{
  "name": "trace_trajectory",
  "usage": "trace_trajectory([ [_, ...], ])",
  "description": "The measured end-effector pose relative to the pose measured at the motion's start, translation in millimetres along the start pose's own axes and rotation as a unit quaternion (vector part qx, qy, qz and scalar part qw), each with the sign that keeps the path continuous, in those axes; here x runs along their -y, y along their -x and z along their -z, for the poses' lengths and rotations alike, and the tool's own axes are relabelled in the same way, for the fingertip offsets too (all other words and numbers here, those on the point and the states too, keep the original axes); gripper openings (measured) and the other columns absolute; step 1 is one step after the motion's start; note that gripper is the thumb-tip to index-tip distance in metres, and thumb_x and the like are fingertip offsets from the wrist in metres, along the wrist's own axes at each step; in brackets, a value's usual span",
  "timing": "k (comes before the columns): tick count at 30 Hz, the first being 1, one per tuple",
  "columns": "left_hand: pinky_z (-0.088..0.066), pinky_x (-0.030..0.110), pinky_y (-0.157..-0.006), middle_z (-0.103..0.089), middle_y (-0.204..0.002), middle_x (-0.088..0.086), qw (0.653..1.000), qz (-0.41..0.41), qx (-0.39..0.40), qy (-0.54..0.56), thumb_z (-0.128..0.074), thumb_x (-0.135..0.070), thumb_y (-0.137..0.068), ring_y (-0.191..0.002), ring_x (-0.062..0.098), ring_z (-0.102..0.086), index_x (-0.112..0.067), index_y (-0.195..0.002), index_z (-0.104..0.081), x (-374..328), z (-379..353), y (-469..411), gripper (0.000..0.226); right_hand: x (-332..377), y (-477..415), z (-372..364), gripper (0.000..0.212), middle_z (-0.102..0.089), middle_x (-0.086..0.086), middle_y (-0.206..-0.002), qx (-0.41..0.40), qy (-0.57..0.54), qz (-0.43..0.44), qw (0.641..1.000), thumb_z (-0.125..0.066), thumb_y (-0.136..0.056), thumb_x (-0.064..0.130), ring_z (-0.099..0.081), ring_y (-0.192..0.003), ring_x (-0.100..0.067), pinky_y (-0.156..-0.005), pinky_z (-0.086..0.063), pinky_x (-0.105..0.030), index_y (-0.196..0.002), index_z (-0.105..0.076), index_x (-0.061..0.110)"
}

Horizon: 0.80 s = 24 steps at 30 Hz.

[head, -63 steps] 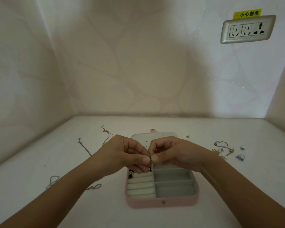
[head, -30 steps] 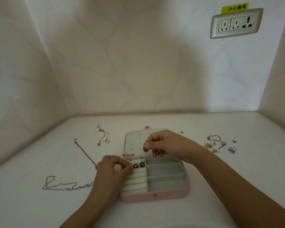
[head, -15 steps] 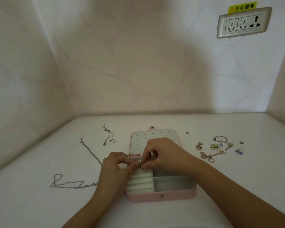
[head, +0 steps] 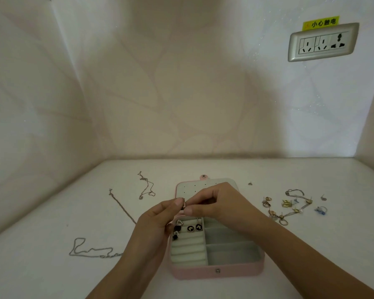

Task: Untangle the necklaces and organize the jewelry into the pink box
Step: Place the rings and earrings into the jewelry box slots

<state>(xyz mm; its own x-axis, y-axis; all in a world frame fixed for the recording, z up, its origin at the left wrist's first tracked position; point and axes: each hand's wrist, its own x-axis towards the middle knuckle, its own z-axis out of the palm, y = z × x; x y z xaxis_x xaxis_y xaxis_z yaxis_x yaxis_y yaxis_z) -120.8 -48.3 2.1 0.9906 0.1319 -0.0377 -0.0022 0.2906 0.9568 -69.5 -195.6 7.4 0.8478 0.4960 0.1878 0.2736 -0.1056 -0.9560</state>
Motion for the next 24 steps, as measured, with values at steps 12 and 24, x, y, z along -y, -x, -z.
trace_trajectory([
  [12, -0.042, 0.022, -0.069, -0.069, -0.076, 0.004, 0.968, 0.001, 0.062, -0.245, -0.072, -0.021, -0.076, -0.072, 0.011, -0.054, -0.014, -0.076, -0.076, -9.3, 22.4, -13.0, 0.009, -4.2, -1.8, -3.8, 0.005, -0.062, 0.011, -0.062, 0.002, 0.139, -0.010, 0.990, -0.074, -0.080, 0.020, -0.051, -0.057, 0.001, -0.060, -0.041, -0.017, -0.076, -0.074, 0.016],
  [24, -0.029, 0.017, -0.052, -0.051, -0.046, -0.004, 0.904, -0.005, 0.046, -0.426, -0.076, -0.027, -0.077, -0.047, 0.005, -0.039, -0.022, -0.067, -0.075, -14.2, 31.3, -15.4, 0.010, -5.5, -1.2, 2.0, 0.014, -0.062, 0.013, -0.066, 0.039, 0.225, -0.003, 0.974, -0.072, -0.082, 0.031, -0.047, -0.056, 0.003, -0.056, -0.038, -0.011, -0.080, -0.074, 0.018],
])
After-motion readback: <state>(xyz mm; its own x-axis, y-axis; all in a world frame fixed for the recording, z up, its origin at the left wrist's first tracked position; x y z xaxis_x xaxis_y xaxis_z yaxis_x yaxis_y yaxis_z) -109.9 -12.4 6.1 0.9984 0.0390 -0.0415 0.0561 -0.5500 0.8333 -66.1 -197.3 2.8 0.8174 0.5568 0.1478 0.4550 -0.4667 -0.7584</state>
